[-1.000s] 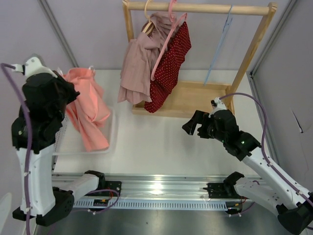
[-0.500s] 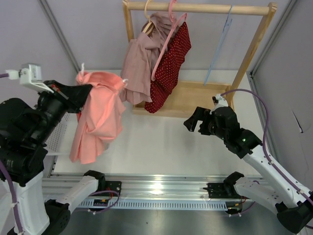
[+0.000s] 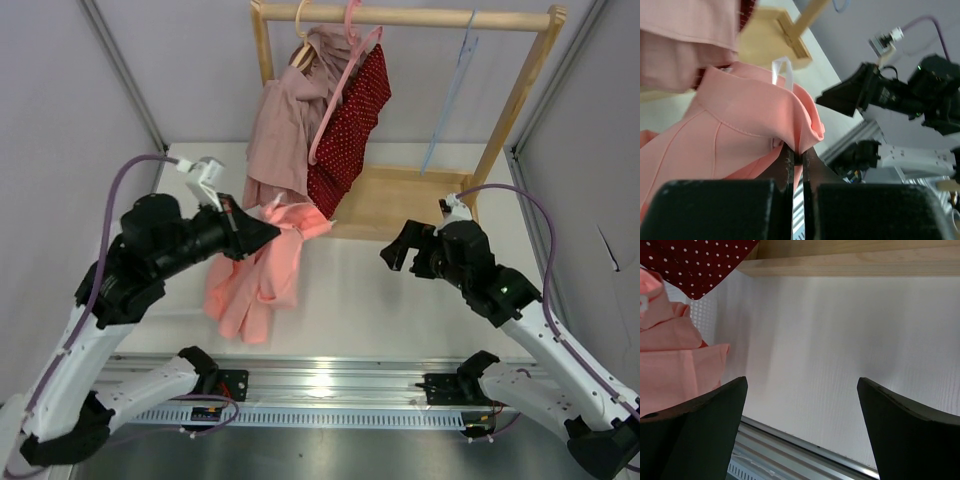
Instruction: Place the skirt on the hanger
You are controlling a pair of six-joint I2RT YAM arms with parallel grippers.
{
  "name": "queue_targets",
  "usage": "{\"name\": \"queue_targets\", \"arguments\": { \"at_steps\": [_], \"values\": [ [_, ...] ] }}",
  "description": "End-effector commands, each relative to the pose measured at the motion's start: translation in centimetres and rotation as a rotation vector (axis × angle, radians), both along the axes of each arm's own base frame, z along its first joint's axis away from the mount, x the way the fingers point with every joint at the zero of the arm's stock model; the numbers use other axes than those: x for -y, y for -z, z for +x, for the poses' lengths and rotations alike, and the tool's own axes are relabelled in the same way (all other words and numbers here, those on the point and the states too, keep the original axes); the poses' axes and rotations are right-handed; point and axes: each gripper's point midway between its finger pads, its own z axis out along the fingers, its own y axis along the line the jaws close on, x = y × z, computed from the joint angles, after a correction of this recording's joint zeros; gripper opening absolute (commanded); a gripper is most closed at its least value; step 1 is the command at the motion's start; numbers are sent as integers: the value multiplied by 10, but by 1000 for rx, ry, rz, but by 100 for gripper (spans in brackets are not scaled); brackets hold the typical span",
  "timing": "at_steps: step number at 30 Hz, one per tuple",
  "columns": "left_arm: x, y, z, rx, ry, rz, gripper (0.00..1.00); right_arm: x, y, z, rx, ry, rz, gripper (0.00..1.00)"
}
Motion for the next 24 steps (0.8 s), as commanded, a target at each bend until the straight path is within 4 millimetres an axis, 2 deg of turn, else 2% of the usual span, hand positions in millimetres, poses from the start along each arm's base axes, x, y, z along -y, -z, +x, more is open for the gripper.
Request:
{"name": "queue_targets", "arguments": {
  "at_steps": [1, 2, 3, 4, 6, 7, 9, 10, 13, 15, 18, 19, 22, 23, 24],
  "values": [
    [46, -40, -1, 113, 69, -106, 0, 5, -16, 2, 41, 24, 19, 100],
    [51, -46, 6, 130, 29, -110, 0, 5, -17, 2, 41, 28, 20, 99],
    [66, -38, 11, 113, 36, -96, 0, 5, -19, 3, 42, 26, 22, 99],
    [80, -40, 6, 103, 67, -111, 0, 5, -23, 3, 49, 29, 29, 99],
    [95, -45, 8, 104, 79, -131, 0, 6, -26, 4, 48, 34, 29, 100],
    [109, -46, 7, 97, 99, -127, 0, 6, -32, 5, 56, 34, 32, 99],
    [113, -58, 10, 120, 71, -124, 0, 8, -35, 6, 56, 46, 27, 100],
    [120, -52, 11, 107, 72, -101, 0, 9, -38, 6, 61, 52, 29, 99],
    [123, -48, 15, 109, 65, -95, 0, 12, -43, 6, 69, 54, 29, 99],
    [126, -42, 15, 108, 76, -75, 0, 12, -39, 6, 61, 53, 25, 99],
    [130, -17, 11, 75, 115, -13, 0, 15, -26, 5, 27, 67, 4, 99],
    [132, 14, 9, 41, 133, 41, 0, 16, -23, 4, 24, 72, 5, 100],
    [137, 39, -11, 3, 231, 51, 0, 19, -4, 4, 2, 96, -4, 100],
    [141, 93, -21, -59, 291, 105, 0, 21, 1, 4, 0, 102, -3, 100],
    [137, 104, -27, -73, 299, 108, 0, 20, 5, 5, 1, 107, 1, 100]
  ]
}}
